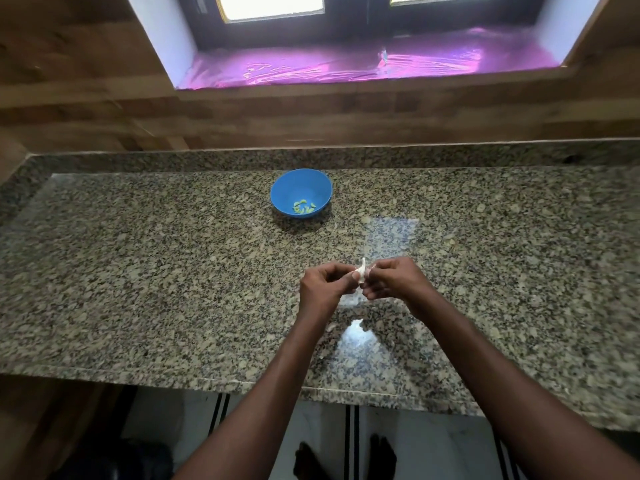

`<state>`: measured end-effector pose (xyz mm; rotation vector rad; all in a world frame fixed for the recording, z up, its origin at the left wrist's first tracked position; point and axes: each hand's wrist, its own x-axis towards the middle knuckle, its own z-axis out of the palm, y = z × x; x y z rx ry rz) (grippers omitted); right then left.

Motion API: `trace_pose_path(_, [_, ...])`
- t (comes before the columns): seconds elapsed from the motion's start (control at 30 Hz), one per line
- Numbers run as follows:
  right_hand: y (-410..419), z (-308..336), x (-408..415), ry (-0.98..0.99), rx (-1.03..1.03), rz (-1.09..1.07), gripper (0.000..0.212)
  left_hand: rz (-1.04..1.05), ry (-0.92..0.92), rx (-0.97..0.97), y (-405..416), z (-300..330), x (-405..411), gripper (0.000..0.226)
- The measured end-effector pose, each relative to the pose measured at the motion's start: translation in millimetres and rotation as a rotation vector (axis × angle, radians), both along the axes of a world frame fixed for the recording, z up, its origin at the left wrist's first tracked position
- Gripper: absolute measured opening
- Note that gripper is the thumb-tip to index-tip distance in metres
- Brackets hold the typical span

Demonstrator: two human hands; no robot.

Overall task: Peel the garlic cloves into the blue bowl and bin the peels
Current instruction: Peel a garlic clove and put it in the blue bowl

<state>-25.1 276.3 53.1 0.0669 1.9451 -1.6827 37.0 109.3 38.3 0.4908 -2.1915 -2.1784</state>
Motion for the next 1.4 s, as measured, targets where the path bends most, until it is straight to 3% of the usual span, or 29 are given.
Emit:
trace_pose_path(0.27, [10.6, -15.1, -2.2, 0.023, 0.092, -0.144, 0.011, 0.061, -0.024, -0.135, 12.3, -13.1, -11.6, 0.010])
trace_pose_path(0.4, [14.0, -25.1, -3.1, -0.028, 0.149, -0.115, 0.003, 0.110, -0.070, -0.481, 6.5, -33.2, -22.8, 0.012])
trace_pose_path(0.5, [14.5, -30.4, -2.4, -0.032, 0.183, -0.094, 0.008, 0.042, -0.102, -0.795, -1.3, -48.9, -28.4, 0.016])
trace_pose_path(0.63, [13.3, -39.4, -1.3, -0.054, 0.212, -0.118, 0.007, -0.068, -0.109, -1.032, -9.0, -65.6, -28.0, 0.018])
trace_pose_path(0.83, [5.1, -44.7, 0.4, -0.045, 0.382, -0.075, 0.010, -0.070, -0.048, -1.079, -12.1, -80.0, -9.2, 0.044])
trace_pose_path(0.97, [-1.4, -41.6, -6.0, -0.032, 0.553, 0.009, 0.015, -0.128, -0.173, -1.172, -18.1, -99.4, 11.1, 0.063])
trace_pose_path(1.2, [-13.3, -32.0, -14.0, -0.059, 0.687, 0.053, 0.006, -0.187, -0.194, -1.200, -18.2, -112.2, 18.6, 0.061])
trace_pose_path(1.4, [-18.3, -40.5, -13.2, -0.018, 0.739, 0.084, 0.013, -0.211, -0.185, -1.227, -24.6, -114.3, 18.0, 0.062])
